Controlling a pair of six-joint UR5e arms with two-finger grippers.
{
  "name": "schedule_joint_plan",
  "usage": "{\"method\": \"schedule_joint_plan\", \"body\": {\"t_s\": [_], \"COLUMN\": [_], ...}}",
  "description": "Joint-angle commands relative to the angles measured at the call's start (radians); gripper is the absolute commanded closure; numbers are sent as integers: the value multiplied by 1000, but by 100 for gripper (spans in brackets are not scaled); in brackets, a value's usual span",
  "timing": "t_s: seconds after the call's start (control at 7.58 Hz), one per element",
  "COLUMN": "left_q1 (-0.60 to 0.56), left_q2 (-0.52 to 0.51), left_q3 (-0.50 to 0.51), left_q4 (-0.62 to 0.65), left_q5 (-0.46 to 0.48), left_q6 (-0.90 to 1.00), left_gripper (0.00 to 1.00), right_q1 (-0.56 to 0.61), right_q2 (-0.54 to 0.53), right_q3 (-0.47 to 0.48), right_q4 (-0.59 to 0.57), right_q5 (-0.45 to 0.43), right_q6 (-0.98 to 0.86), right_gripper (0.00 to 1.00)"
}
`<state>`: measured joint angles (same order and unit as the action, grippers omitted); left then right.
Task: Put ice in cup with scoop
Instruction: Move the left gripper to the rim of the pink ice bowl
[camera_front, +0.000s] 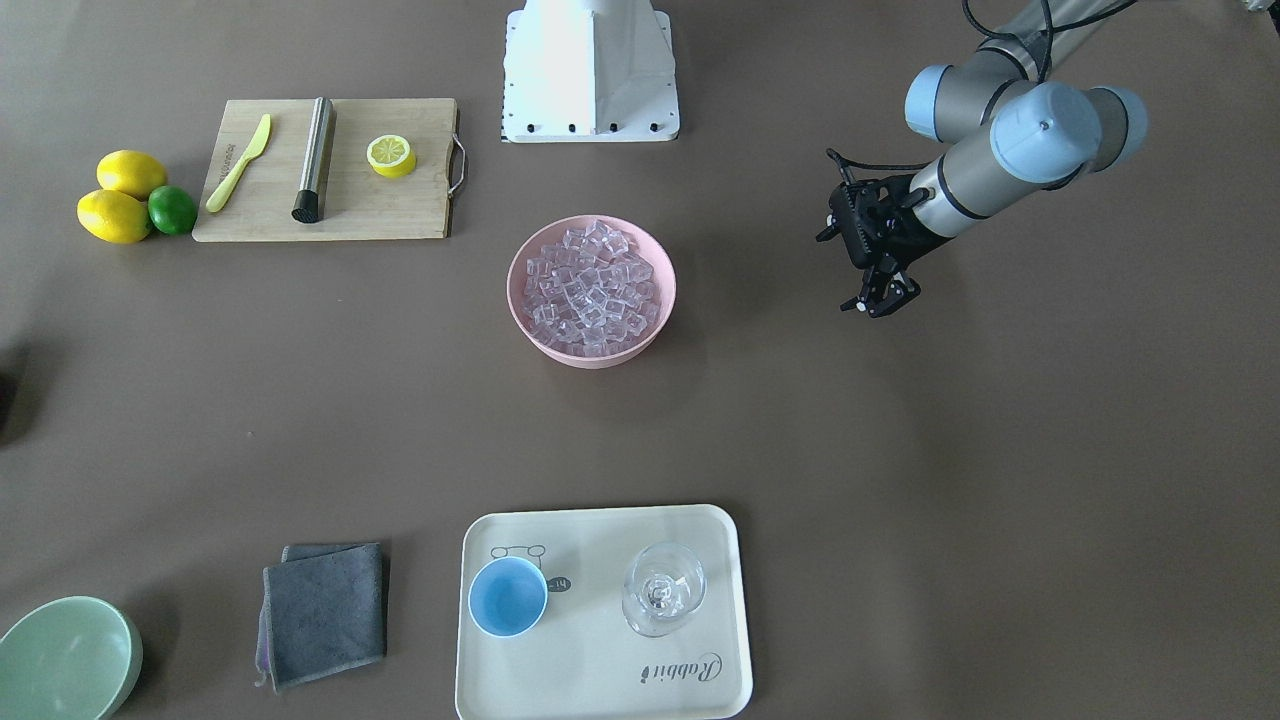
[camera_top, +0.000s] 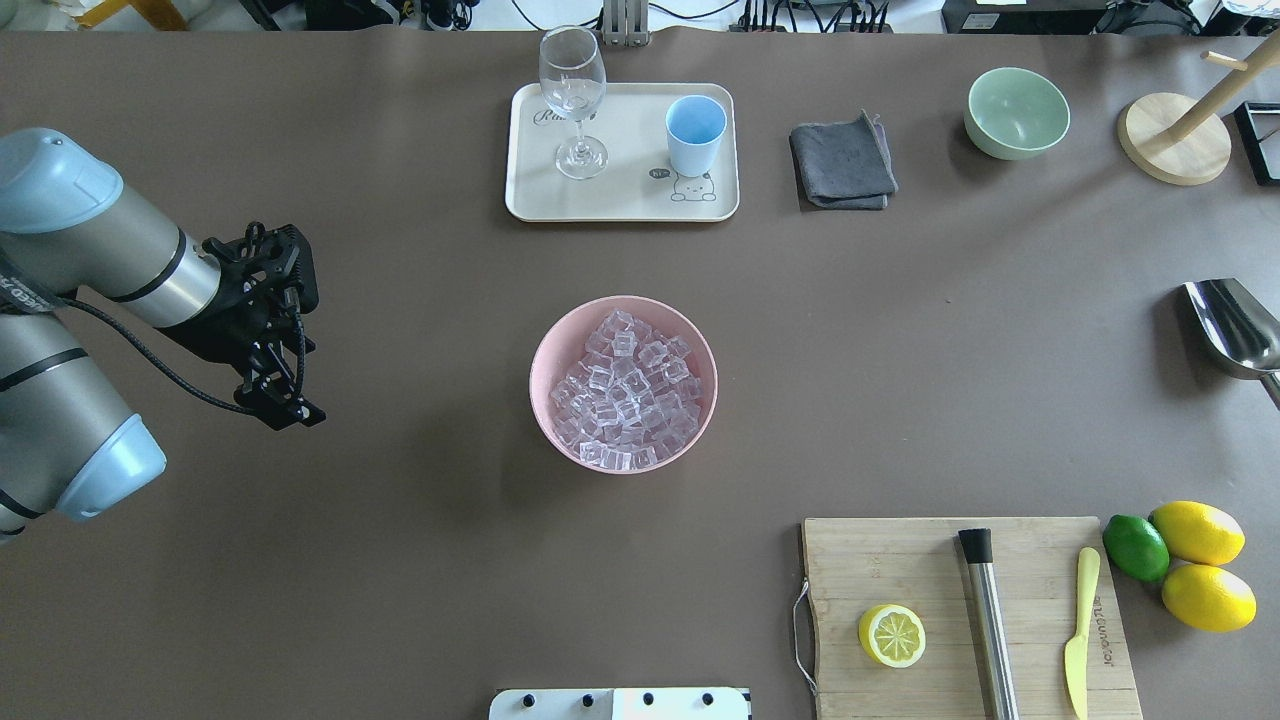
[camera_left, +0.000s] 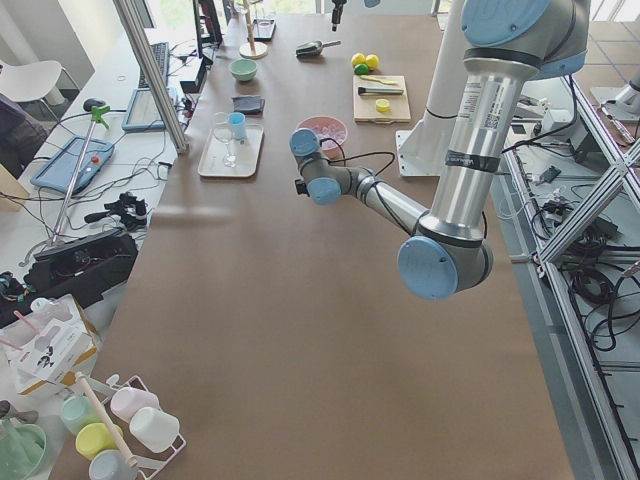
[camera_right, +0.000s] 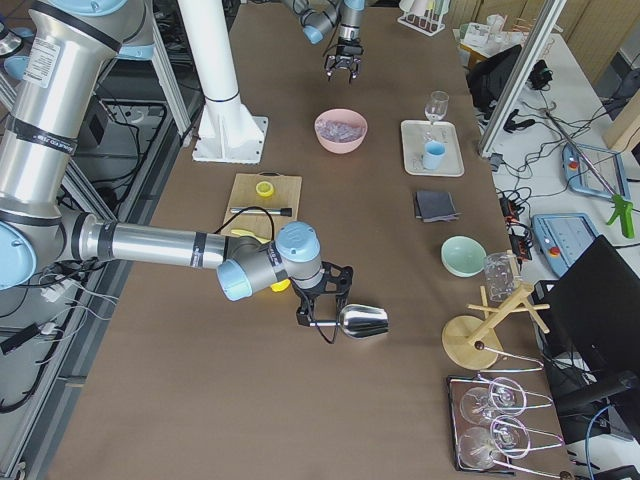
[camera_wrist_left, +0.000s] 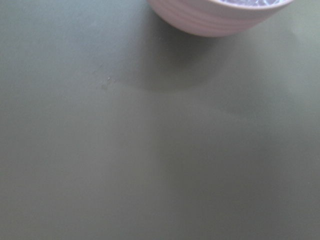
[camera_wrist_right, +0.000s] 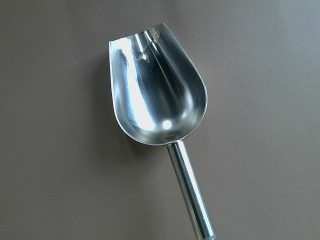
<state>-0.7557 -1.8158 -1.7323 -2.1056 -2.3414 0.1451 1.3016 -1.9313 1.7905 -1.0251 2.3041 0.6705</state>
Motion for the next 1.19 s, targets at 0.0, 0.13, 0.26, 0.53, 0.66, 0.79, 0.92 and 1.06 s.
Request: {"method": "schedule_joint_plan", "body": {"t_s": [0.0,0.13,0.26,0.53,0.66,0.79,0.92,1.06], "left_q1": [96,126,160,228,233,231,231,231], "left_q2": [-74,-89,-91,-89,-106,-123,-125,-131], "left_q3": [22,22,28,83,109,132,132,144], "left_q4": [-105,-126,-184,-337,-358,-360,-358,-358], "left_q5": [110,160,216,312,315,315,338,364], "left_q6": [-4,-4,-3,2,2,1,1,1], "left_gripper": [1,1,1,1,1,1,1,1], "right_q1": [-57,-74,-109,-146,-154,-159,-162,-166], "right_q2": [-9,-5,1,5,18,26,34,43], "right_q3": [-69,-86,-100,-126,-179,-221,-230,-235], "right_q4": [127,152,155,181,242,300,310,310], "right_q5": [-66,-72,-95,-120,-120,-120,-121,-121], "right_q6": [14,14,12,-12,-14,-12,-11,-5], "right_gripper": [0,0,0,2,3,5,8,10]}}
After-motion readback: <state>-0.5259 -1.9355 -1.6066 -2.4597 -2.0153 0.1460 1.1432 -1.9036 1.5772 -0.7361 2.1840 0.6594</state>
